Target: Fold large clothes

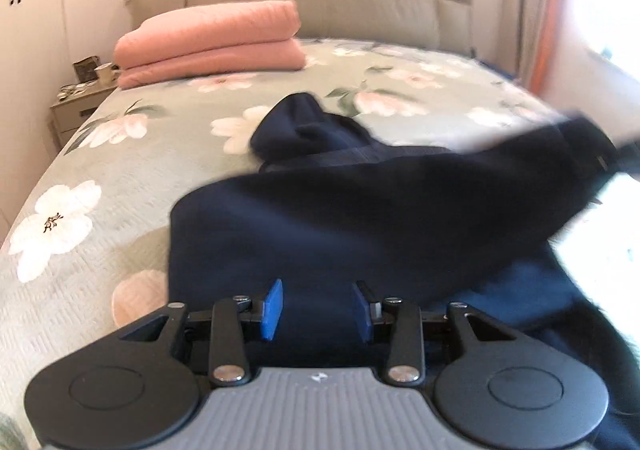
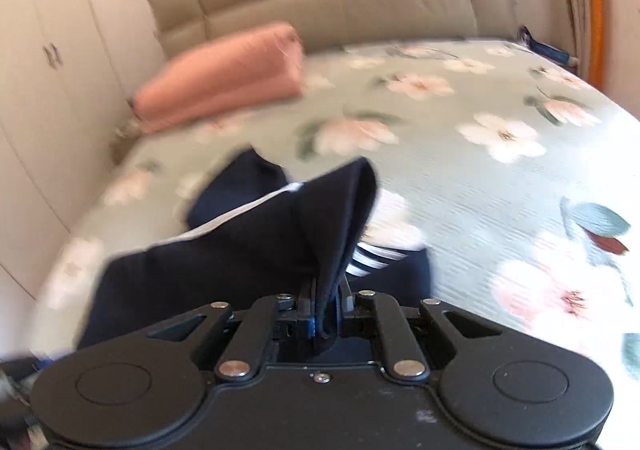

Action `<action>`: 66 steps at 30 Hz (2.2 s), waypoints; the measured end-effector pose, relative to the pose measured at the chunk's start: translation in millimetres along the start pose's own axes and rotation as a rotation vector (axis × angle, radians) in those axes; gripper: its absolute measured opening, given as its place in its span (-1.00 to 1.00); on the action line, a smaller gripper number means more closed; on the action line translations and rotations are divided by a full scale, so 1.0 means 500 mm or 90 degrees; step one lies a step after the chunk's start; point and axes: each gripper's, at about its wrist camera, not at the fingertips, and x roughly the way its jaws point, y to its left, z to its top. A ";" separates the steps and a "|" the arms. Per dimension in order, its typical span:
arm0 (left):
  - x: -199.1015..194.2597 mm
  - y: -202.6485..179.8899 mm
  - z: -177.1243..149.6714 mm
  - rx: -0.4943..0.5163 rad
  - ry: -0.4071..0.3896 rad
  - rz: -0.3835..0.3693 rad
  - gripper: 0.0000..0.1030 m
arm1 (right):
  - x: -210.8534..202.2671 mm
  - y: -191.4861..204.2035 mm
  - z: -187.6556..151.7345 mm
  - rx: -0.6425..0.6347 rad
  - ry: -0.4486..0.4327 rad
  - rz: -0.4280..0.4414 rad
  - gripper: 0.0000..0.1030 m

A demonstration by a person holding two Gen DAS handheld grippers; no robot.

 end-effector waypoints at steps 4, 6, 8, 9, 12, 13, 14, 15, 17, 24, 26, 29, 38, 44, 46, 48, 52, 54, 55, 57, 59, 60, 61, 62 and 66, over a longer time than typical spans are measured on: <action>0.091 0.011 -0.012 0.013 0.091 0.039 -0.27 | 0.134 -0.050 -0.058 -0.057 0.086 -0.182 -0.60; 0.081 0.019 -0.008 0.014 0.075 0.023 -0.27 | 0.147 -0.075 -0.073 -0.063 0.129 -0.226 -0.55; 0.064 0.028 0.002 0.016 0.052 0.007 -0.24 | 0.100 -0.094 -0.062 0.000 0.085 -0.185 -0.54; 0.059 0.028 0.011 0.019 0.041 0.002 -0.26 | 0.068 -0.105 -0.055 0.020 0.060 -0.168 -0.52; 0.057 0.015 0.051 0.016 0.003 -0.016 -0.27 | 0.021 -0.072 -0.027 0.009 -0.013 -0.133 -0.49; 0.061 0.007 0.065 0.009 -0.004 -0.029 -0.30 | 0.025 -0.041 -0.016 -0.005 -0.026 -0.121 -0.46; 0.074 -0.001 0.077 0.006 -0.003 -0.039 -0.32 | 0.040 -0.001 -0.009 -0.017 -0.035 -0.114 -0.49; 0.091 -0.010 0.083 0.006 0.005 -0.049 -0.33 | 0.057 0.028 -0.011 -0.024 -0.039 -0.106 -0.57; 0.139 -0.031 0.077 0.019 0.042 -0.069 -0.39 | 0.117 0.082 -0.030 -0.063 0.008 -0.075 -0.85; 0.177 0.049 -0.002 -0.048 0.072 -0.058 -0.89 | 0.224 0.028 -0.097 -0.094 0.031 -0.150 -1.00; 0.163 0.090 -0.008 -0.099 0.085 -0.058 -0.93 | 0.201 -0.029 -0.094 -0.029 0.043 -0.153 -1.00; 0.119 0.117 -0.011 -0.134 0.078 -0.062 -0.91 | 0.151 -0.039 -0.097 -0.011 0.051 -0.204 -1.00; 0.103 0.113 -0.055 -0.115 0.112 -0.037 -0.81 | 0.183 0.039 -0.144 -0.122 0.127 -0.139 -0.90; 0.087 0.121 -0.037 -0.094 0.109 -0.057 -0.79 | 0.142 -0.021 -0.093 -0.070 0.147 -0.076 -0.90; 0.076 0.121 -0.037 -0.088 0.104 -0.064 -0.73 | 0.115 -0.010 -0.064 -0.099 0.118 -0.057 -0.84; 0.071 0.116 -0.036 -0.095 0.105 -0.069 -0.69 | 0.112 0.014 -0.018 -0.133 0.084 -0.029 -0.74; 0.066 0.111 -0.029 -0.109 0.105 -0.074 -0.68 | 0.153 0.070 0.083 -0.149 0.018 0.029 -0.71; 0.058 0.108 -0.017 -0.102 0.094 -0.079 -0.68 | 0.196 0.099 0.132 -0.146 -0.004 0.057 -0.71; 0.056 0.106 -0.010 -0.094 0.090 -0.081 -0.68 | 0.212 0.110 0.154 -0.145 -0.012 0.073 -0.63; 0.053 0.103 0.005 -0.075 0.081 -0.082 -0.68 | 0.262 0.136 0.202 -0.149 -0.026 0.100 -0.25; 0.055 0.104 0.017 -0.059 0.077 -0.084 -0.67 | 0.312 0.151 0.238 -0.168 -0.031 0.123 0.25; 0.059 0.107 0.023 -0.053 0.075 -0.081 -0.66 | 0.350 0.159 0.253 -0.176 -0.027 0.122 0.29; 0.064 0.110 0.026 -0.050 0.073 -0.079 -0.66 | 0.392 0.170 0.271 -0.181 -0.016 0.114 0.28; 0.069 0.115 0.030 -0.049 0.072 -0.078 -0.66 | 0.423 0.177 0.287 -0.181 -0.003 0.113 0.27; 0.100 0.142 0.035 -0.074 0.074 -0.083 -0.65 | 0.550 0.210 0.373 -0.116 0.043 0.162 0.26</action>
